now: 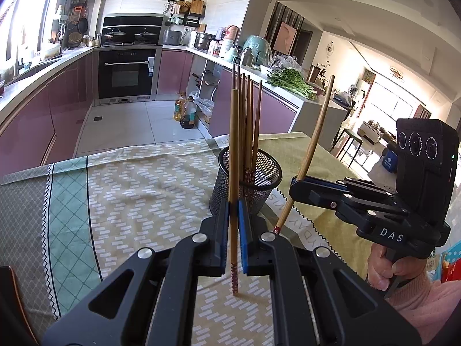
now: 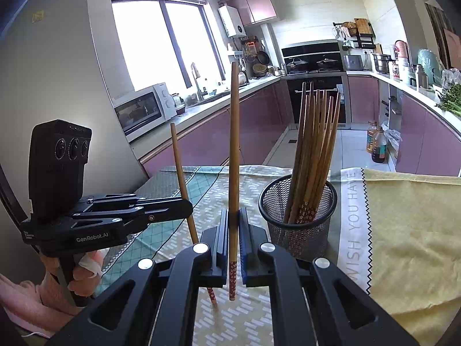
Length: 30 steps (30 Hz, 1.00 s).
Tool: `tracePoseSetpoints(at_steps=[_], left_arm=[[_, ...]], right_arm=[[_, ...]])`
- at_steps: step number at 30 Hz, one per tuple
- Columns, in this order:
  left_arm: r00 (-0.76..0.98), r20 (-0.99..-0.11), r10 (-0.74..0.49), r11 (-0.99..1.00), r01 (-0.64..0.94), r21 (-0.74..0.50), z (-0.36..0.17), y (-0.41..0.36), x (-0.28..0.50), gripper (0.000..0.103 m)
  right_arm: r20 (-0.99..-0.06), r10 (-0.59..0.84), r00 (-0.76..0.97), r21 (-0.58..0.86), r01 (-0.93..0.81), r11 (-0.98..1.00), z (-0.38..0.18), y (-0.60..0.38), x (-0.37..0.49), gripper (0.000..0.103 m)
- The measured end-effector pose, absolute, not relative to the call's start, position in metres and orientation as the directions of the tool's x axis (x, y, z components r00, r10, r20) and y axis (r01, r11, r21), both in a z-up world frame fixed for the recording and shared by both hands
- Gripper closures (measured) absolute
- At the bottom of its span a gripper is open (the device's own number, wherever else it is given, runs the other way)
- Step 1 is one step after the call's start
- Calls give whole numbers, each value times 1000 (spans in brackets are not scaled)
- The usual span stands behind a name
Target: Organize utensils
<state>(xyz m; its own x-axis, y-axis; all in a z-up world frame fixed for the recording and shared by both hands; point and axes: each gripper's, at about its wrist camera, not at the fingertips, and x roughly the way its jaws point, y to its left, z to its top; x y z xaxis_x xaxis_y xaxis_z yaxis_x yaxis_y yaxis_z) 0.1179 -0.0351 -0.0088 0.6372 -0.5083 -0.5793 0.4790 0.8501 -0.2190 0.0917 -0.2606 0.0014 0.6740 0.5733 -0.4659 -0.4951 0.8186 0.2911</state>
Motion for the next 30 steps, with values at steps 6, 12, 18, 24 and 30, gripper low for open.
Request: tracePoseSetpoints(at_steps=[6,12,18,24,30], left_arm=[[643,-574,-508,850,481,-213,-7,-36,117,96],[647,-569,-508,850,483,-210,-4,-37,117,96],[651,-564,-507,850,486,-204,-2,-37,117,96],[653,-563,-508,850,487,-202,-2,-38,117,96],[656,-561,-505,851,488,-195,0,-38,117,96]], right_arm=[[-462,572,678,291,-493,820,3,-263,92,97],[-460,566,684,286,-490,824,5,-262,93,97],[-457,563,689,284,-487,826,7,-263,94,97],[-453,556,697,280,-481,831,9,-263,95,97],[-451,552,701,278,-477,833,11,-263,97,97]])
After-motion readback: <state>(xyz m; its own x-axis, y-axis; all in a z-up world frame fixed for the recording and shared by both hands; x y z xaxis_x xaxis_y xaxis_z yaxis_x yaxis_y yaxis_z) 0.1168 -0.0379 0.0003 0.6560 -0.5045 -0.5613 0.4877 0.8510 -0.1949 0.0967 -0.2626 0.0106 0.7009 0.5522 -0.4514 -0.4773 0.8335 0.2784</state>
